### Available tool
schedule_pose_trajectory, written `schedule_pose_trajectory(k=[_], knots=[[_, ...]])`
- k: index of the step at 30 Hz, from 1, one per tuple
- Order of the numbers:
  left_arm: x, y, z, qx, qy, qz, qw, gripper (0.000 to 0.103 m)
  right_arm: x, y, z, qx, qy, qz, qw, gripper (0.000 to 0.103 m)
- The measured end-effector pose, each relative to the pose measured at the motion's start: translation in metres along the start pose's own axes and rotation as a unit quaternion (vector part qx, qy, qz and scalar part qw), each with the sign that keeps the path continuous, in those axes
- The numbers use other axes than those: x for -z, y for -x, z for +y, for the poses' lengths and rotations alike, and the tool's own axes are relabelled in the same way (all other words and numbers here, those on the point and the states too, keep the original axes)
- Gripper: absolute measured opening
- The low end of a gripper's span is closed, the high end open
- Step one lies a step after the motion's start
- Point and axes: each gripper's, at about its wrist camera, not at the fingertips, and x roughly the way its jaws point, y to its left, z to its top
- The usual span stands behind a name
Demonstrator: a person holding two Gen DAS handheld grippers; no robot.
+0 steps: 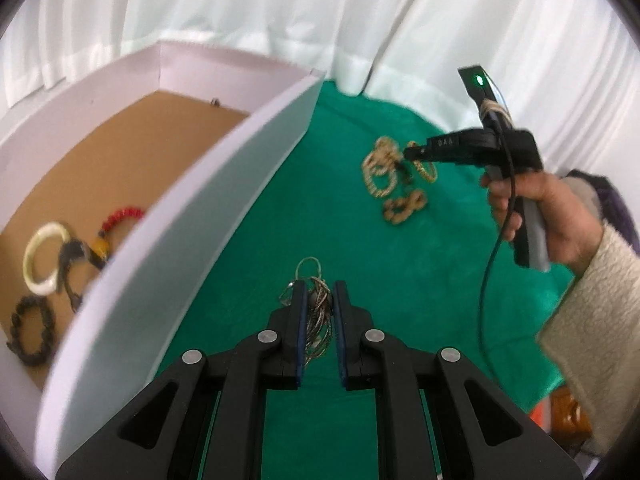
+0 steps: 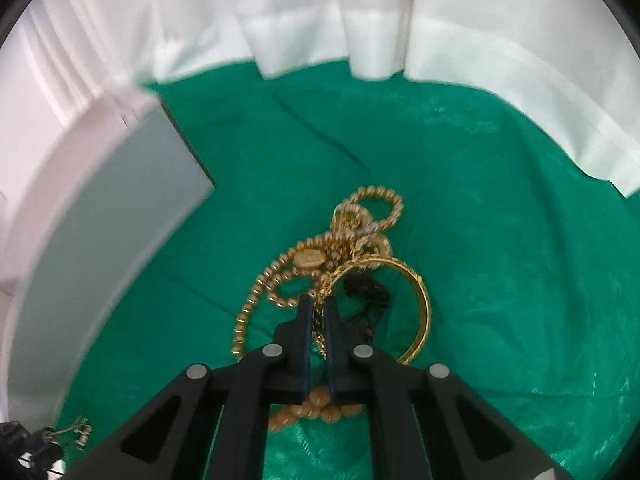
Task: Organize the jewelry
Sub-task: 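Carry the silver chain and gold bangle into the white box and open both tools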
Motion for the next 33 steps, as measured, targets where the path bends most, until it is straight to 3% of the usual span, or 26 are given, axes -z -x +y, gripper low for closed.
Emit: schedule_pose_trajectory(k=[3, 8, 11, 15, 19, 23, 33], knots=[[-0.017, 0.027, -0.002, 0.027, 0.011, -0.014, 0.9995, 0.01, 0.0, 0.035, 0.002, -0.021, 0.006, -0.017, 1.0, 0.006], [-0.055, 0.093, 0.014, 0.057, 0.037, -0.054, 0.9962, 0.01, -0.001, 0.092, 0.045, -0.058, 0.057, -0.053, 0.995, 0.006], [-0.074, 0.124, 0.034, 0.042, 0.043, -0.079, 0.9951, 0.01, -0.012, 0.115, 0.083, -0.088, 0.09, -0.077, 0.989, 0.006], [-0.093, 0.149, 0.071, -0.016, 0.049, -0.109, 0.9927, 0.01, -0.018, 0.134, 0.148, -0.139, 0.138, -0.099, 0.976, 0.006], [-0.102, 0.134, 0.113, -0.057, 0.066, -0.101, 0.9911, 0.01, -0.022, 0.123, 0.207, -0.166, 0.177, -0.086, 0.966, 0.006], [-0.104, 0.088, 0.157, -0.083, 0.087, -0.064, 0.9907, 0.01, -0.022, 0.085, 0.253, -0.162, 0.208, -0.052, 0.963, 0.006], [-0.087, 0.012, 0.191, -0.123, 0.103, -0.003, 0.987, 0.012, -0.008, -0.005, 0.298, -0.1, 0.234, 0.017, 0.967, 0.006]])
